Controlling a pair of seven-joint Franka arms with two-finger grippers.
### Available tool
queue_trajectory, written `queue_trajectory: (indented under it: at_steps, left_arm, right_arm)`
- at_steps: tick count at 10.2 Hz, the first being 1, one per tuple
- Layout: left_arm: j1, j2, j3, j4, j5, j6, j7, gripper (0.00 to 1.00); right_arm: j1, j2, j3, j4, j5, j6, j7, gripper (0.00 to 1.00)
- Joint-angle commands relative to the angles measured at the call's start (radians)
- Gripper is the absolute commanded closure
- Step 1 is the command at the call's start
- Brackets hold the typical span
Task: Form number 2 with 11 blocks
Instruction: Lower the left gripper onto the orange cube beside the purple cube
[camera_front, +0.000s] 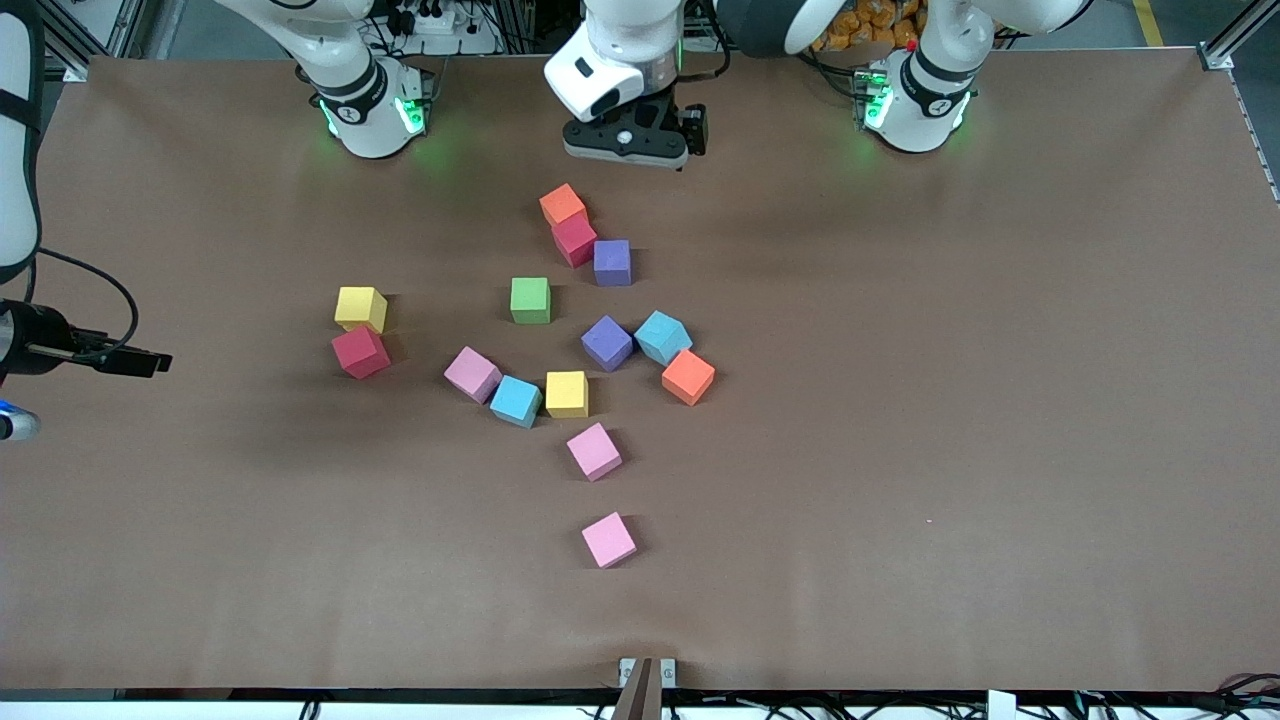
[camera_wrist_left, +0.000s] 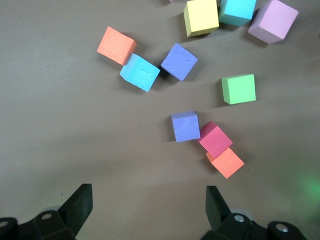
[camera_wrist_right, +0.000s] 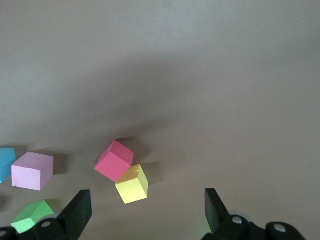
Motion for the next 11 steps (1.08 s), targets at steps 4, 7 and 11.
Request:
queue_trajectory:
  at_steps: [4,7,11]
  left_arm:
    - [-0.019,-0.027,0.004,0.000,0.003,-0.014,-0.008,0.00]
    - [-0.019,0.024,0.002,0.001,0.103,0.038,0.004,0.00]
    - [-0.068,0.124,0.011,-0.002,0.101,0.124,-0.016,0.00]
  right_arm:
    - [-0.002,0.003,0.010,-0.003,0.019,-0.004,0.001,0.00]
    - [-0.006,0.001,0.010,-0.006,0.019,-0.006,-0.059,0.00]
    - [-0.020,0.001,0.010,-0.016,0.019,-0.004,-0.099,0.00]
